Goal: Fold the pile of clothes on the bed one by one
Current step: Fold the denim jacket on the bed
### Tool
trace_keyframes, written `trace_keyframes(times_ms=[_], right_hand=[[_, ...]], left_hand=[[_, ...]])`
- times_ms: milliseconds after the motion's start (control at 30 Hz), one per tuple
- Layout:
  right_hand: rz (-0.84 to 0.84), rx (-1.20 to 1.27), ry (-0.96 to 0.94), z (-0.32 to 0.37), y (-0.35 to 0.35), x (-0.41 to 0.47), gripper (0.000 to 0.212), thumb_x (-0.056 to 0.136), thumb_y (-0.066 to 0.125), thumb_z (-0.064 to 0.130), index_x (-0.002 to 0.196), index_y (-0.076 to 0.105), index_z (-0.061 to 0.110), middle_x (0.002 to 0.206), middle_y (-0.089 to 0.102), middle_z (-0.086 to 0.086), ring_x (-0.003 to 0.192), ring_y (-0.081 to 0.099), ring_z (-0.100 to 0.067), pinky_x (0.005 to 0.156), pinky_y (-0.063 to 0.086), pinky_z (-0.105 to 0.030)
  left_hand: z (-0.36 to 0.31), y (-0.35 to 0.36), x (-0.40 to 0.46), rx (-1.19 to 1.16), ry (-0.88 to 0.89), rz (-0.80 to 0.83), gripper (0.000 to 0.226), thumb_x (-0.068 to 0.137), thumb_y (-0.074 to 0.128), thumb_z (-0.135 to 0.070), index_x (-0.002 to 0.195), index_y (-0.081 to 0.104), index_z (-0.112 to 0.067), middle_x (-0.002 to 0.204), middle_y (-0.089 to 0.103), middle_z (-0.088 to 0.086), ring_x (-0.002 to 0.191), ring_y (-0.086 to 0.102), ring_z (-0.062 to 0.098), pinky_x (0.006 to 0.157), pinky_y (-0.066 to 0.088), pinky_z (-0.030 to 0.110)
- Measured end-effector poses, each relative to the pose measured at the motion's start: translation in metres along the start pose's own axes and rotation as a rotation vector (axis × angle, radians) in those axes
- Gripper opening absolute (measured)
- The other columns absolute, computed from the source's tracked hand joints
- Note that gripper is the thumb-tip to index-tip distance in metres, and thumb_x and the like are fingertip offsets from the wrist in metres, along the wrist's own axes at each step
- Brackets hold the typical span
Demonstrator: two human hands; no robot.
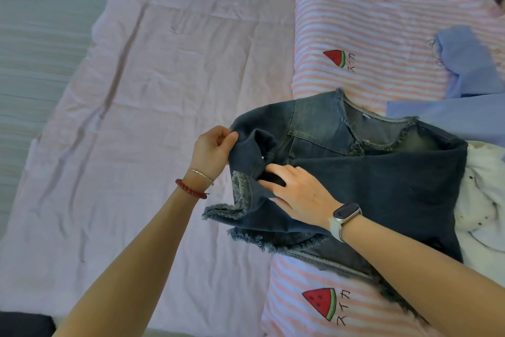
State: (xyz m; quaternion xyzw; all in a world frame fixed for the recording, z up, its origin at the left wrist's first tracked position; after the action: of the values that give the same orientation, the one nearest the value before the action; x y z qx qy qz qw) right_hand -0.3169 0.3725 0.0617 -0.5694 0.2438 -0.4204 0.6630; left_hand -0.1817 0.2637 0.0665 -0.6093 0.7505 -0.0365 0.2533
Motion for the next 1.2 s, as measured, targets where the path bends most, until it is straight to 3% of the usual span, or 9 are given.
trace_keyframes(times_ms=[233,367,500,733,833,967,1033,1100,1200], right_hand=[[0.03,0.09,-0.077,0.006,0.002,0.006,0.037,0.075,0.039,0.007,0.098,0.067,0.013,0.101,0.067,-0.005,0.071,0.059,-0.022,0.057,0.051,-0.029],[-0.035,0.118,-0.078,0.001,-0.015,-0.003,0.036,0.076,0.038,-0.001,0.104,0.056,0.013,0.094,0.067,-0.006,0.071,0.06,-0.024,0.057,0.049,-0.03],[-0.027,0.086,-0.074,-0.007,-0.03,-0.016,0.036,0.08,0.04,0.002,0.112,0.05,0.016,0.097,0.065,-0.008,0.075,0.06,-0.023,0.061,0.046,-0.029],[-0.023,0.046,-0.057,-0.021,-0.051,-0.033,0.03,0.079,0.05,0.006,0.108,0.049,0.015,0.099,0.064,-0.008,0.077,0.06,-0.024,0.067,0.04,-0.027],[0.01,0.017,-0.097,-0.016,-0.054,-0.03,0.031,0.078,0.052,0.006,0.107,0.049,0.015,0.097,0.062,-0.008,0.074,0.058,-0.024,0.067,0.036,-0.025],[0.135,0.025,-0.16,-0.006,-0.051,-0.013,0.048,0.064,0.076,0.008,0.105,0.053,0.017,0.096,0.063,-0.005,0.076,0.059,-0.022,0.063,0.045,-0.027],[0.219,0.03,-0.143,-0.003,-0.041,-0.002,0.056,0.056,0.08,0.007,0.108,0.06,0.017,0.103,0.063,-0.005,0.083,0.061,-0.023,0.065,0.05,-0.028],[0.322,0.112,-0.092,0.003,-0.025,0.01,0.069,0.061,0.073,-0.004,0.125,0.056,0.015,0.129,0.055,-0.011,0.105,0.059,-0.029,0.07,0.053,-0.035],[0.442,0.244,0.004,0.015,0.002,0.018,0.083,0.078,0.048,-0.017,0.148,0.022,0.022,0.157,0.01,-0.006,0.139,0.025,-0.028,0.073,0.044,-0.029]], left_hand=[[0.005,0.007,-0.001,-0.047,-0.08,0.014,0.021,0.096,0.047,-0.017,0.075,0.051,-0.015,0.071,0.053,0.006,0.077,0.053,0.025,0.075,0.054,0.046],[0.01,0.003,0.003,0.14,-0.07,-0.111,0.014,0.1,0.033,-0.018,0.094,0.042,-0.009,0.074,0.047,-0.002,0.067,0.044,0.012,0.056,0.034,0.023],[0.007,0.015,0.0,0.258,-0.004,-0.08,0.016,0.101,0.032,-0.023,0.1,0.038,-0.008,0.072,0.05,0.006,0.065,0.046,0.022,0.051,0.029,0.026],[0.016,0.013,-0.001,0.623,0.009,0.229,0.069,0.071,0.076,-0.039,0.123,0.04,-0.012,0.112,0.052,0.005,0.095,0.054,0.026,0.076,0.043,0.032],[0.023,0.004,0.002,0.794,-0.026,0.306,0.063,0.075,0.073,-0.037,0.123,0.041,-0.011,0.119,0.052,0.013,0.1,0.054,0.03,0.081,0.042,0.032],[-0.019,-0.008,0.017,1.147,0.186,0.262,0.054,0.084,0.061,-0.039,0.127,0.039,-0.014,0.119,0.05,0.01,0.094,0.058,0.03,0.075,0.046,0.035],[-0.042,-0.012,0.024,1.361,0.305,0.203,0.055,0.086,0.059,-0.038,0.131,0.036,-0.016,0.12,0.047,0.009,0.098,0.057,0.029,0.069,0.04,0.034],[-0.054,-0.017,0.032,1.486,0.366,0.153,0.054,0.086,0.06,-0.034,0.131,0.034,-0.017,0.121,0.046,0.009,0.103,0.053,0.028,0.066,0.036,0.033],[-0.046,-0.026,0.04,1.487,0.355,0.131,0.057,0.086,0.06,-0.027,0.135,0.032,-0.021,0.128,0.043,0.007,0.111,0.047,0.028,0.068,0.038,0.033]])
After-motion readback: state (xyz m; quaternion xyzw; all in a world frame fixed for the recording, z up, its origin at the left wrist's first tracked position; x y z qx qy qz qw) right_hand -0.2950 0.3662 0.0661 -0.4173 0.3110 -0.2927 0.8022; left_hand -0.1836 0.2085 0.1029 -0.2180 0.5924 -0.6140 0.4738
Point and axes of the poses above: each hand's wrist, its own x-axis towards the middle knuckle, its own y-axis out of the palm, z = x × y, the point moved 8 cm from there along x, towards the middle knuckle
